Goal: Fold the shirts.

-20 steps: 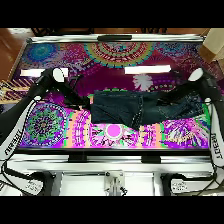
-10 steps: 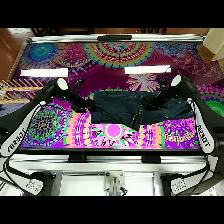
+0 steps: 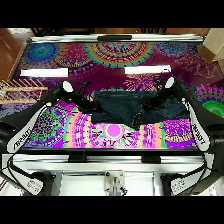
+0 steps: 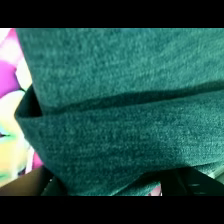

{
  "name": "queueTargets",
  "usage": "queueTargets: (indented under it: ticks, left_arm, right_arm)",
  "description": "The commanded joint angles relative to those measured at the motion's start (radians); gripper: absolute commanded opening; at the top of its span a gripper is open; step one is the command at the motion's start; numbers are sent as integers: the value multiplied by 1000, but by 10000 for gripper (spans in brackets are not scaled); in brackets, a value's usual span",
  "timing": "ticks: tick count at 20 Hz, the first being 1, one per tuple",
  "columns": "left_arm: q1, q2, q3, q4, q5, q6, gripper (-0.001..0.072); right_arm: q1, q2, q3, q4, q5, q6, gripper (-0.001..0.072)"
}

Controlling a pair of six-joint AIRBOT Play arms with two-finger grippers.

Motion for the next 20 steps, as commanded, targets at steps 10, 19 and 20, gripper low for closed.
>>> queueTargets:
  ticks: [10, 19, 20]
  left_arm:
    - [102, 39, 1, -7, -145, 12, 719]
    - [15, -18, 0, -5, -27, 12, 718]
    - [5, -20, 0, -5, -14, 12, 718]
  right_arm:
    - [9, -1, 0, -4, -6, 15, 88]
    - [9, 3, 0, 20, -1, 16, 88]
    - [9, 3, 0, 20, 2, 16, 88]
